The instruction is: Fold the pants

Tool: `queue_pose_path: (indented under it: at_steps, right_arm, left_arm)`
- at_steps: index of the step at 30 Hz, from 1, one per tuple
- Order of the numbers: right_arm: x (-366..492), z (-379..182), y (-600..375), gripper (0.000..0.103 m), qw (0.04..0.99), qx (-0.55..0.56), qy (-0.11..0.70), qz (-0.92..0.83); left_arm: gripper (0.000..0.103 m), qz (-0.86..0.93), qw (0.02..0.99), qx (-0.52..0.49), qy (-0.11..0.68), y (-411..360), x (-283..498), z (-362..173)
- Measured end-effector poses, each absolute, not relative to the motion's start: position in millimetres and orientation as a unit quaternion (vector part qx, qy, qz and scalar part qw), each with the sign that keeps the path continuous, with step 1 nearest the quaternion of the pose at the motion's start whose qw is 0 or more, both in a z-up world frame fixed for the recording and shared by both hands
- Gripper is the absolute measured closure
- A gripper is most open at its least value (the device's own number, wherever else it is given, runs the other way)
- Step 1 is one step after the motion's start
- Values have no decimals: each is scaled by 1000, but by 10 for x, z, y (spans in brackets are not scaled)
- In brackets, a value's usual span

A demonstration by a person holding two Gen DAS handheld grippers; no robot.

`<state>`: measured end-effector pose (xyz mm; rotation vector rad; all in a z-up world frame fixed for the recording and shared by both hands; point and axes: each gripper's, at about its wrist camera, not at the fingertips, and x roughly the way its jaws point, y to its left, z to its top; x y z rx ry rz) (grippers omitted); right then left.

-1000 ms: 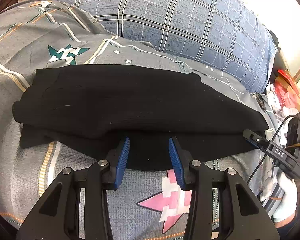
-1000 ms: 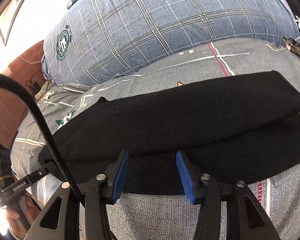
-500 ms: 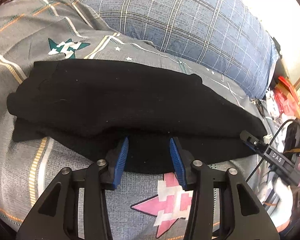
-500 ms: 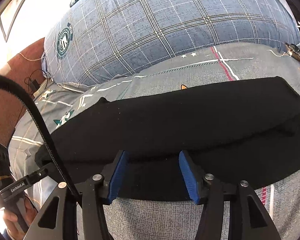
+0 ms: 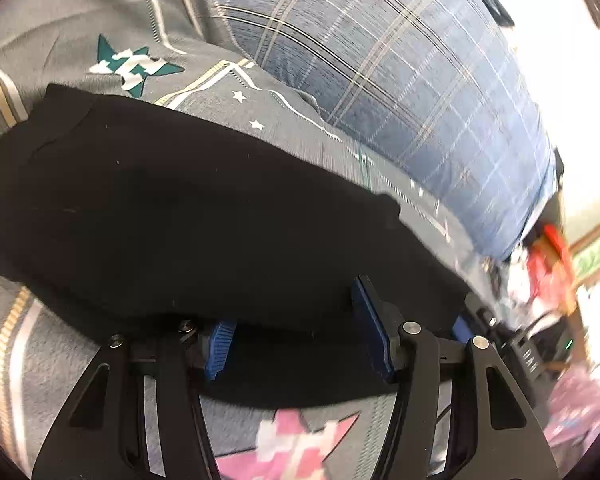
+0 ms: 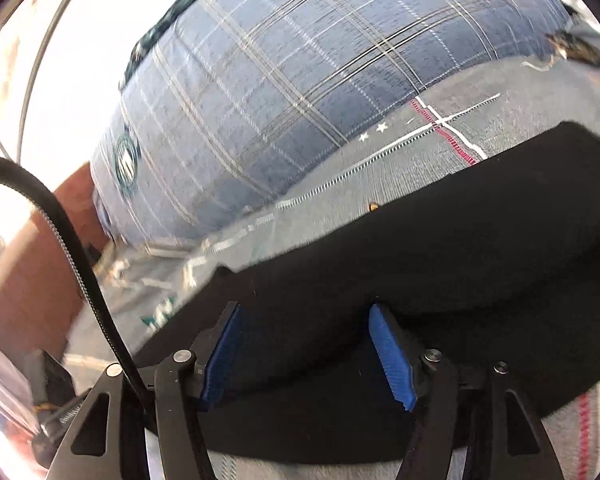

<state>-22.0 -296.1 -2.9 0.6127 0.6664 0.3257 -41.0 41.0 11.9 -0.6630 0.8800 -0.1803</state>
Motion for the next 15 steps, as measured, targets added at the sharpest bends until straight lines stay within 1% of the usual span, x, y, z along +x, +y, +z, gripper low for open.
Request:
queue_pose_path:
  at_steps: [1,3,4,5,6,7,9,10,11,15]
  right_arm:
    - [-207,-38,-2981,54,886,303,315,155]
    - [-176,-78,-3010,74,885,311,311,151]
    - [-166,-101,-3025,79,885,313,310,152]
    - [-163,-111,-3040,87,884,314,312,152]
    - [-167,-116,-3060,90,882,318,311,157]
    - [-177,-110,-3082,92,881,319,309,162]
    - [-228,-45,-3092,96,886,306,305,166]
    - [-260,-6,-3092,96,889,299,303,168]
    - [-289,25,-3099,97,890,296,300,170]
    - [-495,202,-3169,98,898,287,281,180]
  left_arm:
    - [47,-83,846,-323,416,418,-392,117]
    - [47,-76,843,-339,411,434,-363,97]
    - [47,-75,844,-343,405,437,-352,88]
    - [48,-75,847,-344,399,435,-357,89]
    - [49,-75,850,-342,395,428,-357,91]
    - [64,-75,852,-336,394,417,-360,94]
    - [87,-80,854,-318,404,380,-354,92]
    - [88,-85,854,-314,406,375,-368,94]
    - [91,-87,856,-311,404,379,-393,106]
    - [92,-106,865,-294,393,377,-570,248]
